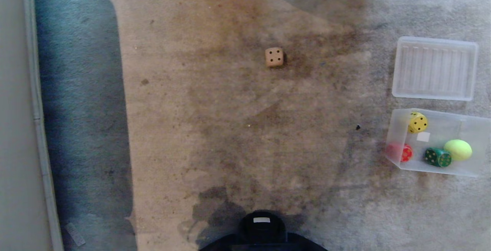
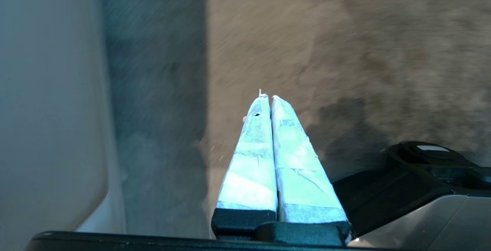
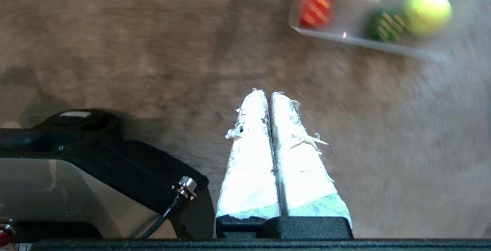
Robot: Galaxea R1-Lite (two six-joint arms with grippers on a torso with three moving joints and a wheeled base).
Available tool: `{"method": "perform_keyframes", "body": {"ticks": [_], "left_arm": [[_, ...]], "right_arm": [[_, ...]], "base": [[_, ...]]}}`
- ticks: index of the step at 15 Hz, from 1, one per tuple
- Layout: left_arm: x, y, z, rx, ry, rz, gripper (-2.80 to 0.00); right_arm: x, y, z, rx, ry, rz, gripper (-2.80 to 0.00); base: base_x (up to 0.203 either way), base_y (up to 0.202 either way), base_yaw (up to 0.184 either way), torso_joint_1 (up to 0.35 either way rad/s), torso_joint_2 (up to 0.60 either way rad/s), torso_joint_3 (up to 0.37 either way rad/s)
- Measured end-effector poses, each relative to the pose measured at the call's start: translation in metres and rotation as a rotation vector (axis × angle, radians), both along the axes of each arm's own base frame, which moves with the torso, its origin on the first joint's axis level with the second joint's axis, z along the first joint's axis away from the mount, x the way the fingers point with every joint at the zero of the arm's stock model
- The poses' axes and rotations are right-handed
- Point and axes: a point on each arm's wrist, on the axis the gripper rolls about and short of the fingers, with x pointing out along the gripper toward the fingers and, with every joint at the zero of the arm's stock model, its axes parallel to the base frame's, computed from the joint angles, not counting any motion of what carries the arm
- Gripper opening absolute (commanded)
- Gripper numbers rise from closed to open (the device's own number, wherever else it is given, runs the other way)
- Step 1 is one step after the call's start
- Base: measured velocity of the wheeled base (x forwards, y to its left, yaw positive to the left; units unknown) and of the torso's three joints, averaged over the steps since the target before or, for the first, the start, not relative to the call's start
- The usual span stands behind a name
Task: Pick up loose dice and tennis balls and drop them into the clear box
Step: Pick up toys out of the box
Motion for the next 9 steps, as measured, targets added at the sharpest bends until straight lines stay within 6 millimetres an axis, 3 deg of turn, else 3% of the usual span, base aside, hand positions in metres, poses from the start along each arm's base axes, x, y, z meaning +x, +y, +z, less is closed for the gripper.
{"method": "perform_keyframes", "body": {"ticks": [2, 9], "left_arm": [[0.0, 0.0, -0.0001, 0.0, 0.001, 0.0, -2.8], [0.0, 0.0, 0.0, 0.0, 0.0, 0.0, -2.8]], "right_arm": [[0.0001, 0.0, -0.0001, 0.002, 0.0, -0.001, -2.8], [0.0001, 0.0, 0.0, 0.002, -0.001, 0.001, -2.8]], "base": [[0.004, 0.001, 0.089, -0.001, 0.0, 0.002], [0.0, 0.0, 0.0, 0.0, 0.0, 0.0]]}}
